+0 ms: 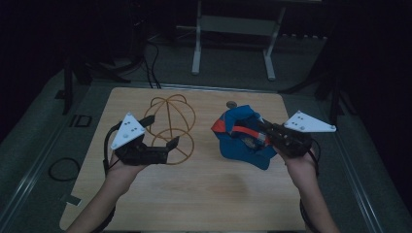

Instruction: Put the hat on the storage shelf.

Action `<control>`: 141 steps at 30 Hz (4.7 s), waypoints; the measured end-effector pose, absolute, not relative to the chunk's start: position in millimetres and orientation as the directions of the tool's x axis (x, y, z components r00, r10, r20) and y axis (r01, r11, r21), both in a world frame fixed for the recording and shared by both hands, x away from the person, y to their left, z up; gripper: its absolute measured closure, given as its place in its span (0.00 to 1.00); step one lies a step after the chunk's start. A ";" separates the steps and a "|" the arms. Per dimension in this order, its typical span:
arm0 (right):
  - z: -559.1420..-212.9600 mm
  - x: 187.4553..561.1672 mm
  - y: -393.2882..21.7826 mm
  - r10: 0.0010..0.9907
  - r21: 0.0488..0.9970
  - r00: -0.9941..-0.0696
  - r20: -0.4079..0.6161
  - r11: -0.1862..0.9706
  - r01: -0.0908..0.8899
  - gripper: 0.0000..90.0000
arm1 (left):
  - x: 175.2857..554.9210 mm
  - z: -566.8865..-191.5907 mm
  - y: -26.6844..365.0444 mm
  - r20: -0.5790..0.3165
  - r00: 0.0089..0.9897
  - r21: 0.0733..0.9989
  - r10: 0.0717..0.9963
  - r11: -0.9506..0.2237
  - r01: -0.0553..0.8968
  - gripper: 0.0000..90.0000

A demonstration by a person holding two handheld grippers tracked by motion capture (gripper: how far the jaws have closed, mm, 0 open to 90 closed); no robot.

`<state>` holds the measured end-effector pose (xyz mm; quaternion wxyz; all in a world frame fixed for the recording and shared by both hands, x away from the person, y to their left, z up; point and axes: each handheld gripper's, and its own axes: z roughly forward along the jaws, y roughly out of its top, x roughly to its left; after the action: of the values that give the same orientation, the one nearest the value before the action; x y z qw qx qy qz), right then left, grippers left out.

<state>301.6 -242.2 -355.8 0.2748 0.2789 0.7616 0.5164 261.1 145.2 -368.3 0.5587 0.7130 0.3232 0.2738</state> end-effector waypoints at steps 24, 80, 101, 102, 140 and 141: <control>-363.5 277.4 -212.5 0.615 0.933 -0.773 -0.153 0.348 0.092 0.97 | 300.4 -367.6 48.9 0.048 0.773 0.943 0.633 -0.285 0.175 0.16; -363.9 242.9 -252.2 0.561 0.959 -0.821 -0.110 0.277 0.061 0.59 | 291.1 -376.3 52.3 0.225 0.899 0.963 0.377 -0.227 -0.146 1.00; -372.6 230.2 -220.8 0.428 0.957 -0.901 -0.064 0.281 0.066 0.61 | 289.2 -376.6 56.0 0.234 0.969 0.972 0.079 -0.054 -0.231 1.00; -372.4 229.6 -219.5 0.424 0.958 -0.904 -0.064 0.281 0.064 0.61 | 288.8 -376.6 54.2 0.240 0.968 0.970 0.071 -0.058 -0.236 1.00; -354.6 226.9 -240.7 0.528 0.961 -0.841 -0.114 0.274 0.042 0.99 | 282.3 -368.1 61.5 0.259 0.947 0.940 0.190 -0.274 -0.202 0.94; -354.8 227.2 -240.5 0.529 0.960 -0.841 -0.114 0.276 0.044 0.99 | 281.6 -368.2 61.7 0.276 0.940 0.933 0.198 -0.291 -0.213 0.95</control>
<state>227.2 -240.5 -354.8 0.2119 0.1860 0.7702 0.5720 281.6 61.7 -368.2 0.5954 0.7847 -0.0047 0.1726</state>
